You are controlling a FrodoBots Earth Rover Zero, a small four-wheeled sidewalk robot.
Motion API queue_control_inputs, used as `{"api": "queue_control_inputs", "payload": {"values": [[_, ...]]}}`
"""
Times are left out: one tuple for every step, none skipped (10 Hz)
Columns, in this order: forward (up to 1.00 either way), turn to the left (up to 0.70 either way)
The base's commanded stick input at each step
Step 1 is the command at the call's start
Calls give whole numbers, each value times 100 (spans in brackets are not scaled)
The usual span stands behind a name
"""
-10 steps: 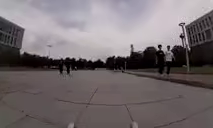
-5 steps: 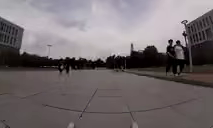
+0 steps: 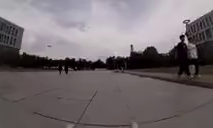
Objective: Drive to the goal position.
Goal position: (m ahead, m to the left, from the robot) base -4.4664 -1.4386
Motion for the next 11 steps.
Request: {"api": "queue_control_inputs", "payload": {"values": [[70,0],[70,0],[70,0],[70,0],[70,0],[70,0],[70,0],[70,0],[70,0],[70,0],[70,0]]}}
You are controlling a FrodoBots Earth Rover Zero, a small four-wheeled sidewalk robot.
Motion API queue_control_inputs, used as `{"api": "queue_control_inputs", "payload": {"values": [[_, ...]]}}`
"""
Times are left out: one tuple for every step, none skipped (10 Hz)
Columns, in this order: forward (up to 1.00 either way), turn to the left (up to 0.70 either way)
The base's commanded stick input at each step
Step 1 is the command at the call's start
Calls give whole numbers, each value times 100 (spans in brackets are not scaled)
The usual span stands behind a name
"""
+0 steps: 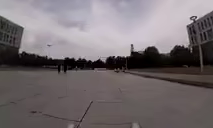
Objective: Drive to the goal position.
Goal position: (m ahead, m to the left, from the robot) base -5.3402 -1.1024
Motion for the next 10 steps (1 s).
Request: {"api": "queue_control_inputs", "payload": {"values": [[70,0],[70,0],[70,0],[70,0],[70,0],[70,0],[70,0],[70,0],[70,0],[70,0]]}}
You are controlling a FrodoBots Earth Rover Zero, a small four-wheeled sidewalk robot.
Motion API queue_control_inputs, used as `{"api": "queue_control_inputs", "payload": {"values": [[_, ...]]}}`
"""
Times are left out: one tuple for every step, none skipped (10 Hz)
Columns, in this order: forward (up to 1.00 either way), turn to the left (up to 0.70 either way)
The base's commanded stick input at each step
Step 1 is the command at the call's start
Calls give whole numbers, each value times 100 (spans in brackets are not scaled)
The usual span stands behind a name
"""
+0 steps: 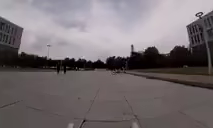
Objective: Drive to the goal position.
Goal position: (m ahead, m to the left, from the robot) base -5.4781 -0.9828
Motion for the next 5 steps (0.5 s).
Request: {"api": "queue_control_inputs", "payload": {"values": [[70,0],[70,0],[70,0],[70,0],[70,0]]}}
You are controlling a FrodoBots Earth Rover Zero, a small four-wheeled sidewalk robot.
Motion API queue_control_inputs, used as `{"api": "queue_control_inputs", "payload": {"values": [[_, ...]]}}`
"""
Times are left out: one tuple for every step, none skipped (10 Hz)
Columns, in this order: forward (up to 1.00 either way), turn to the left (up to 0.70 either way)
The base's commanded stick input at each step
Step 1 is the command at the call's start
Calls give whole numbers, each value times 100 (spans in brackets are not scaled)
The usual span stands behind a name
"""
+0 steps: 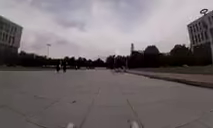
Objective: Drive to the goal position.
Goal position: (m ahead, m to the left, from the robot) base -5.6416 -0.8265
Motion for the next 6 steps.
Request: {"api": "queue_control_inputs", "payload": {"values": [[70,0],[70,0],[70,0],[70,0],[70,0],[70,0]]}}
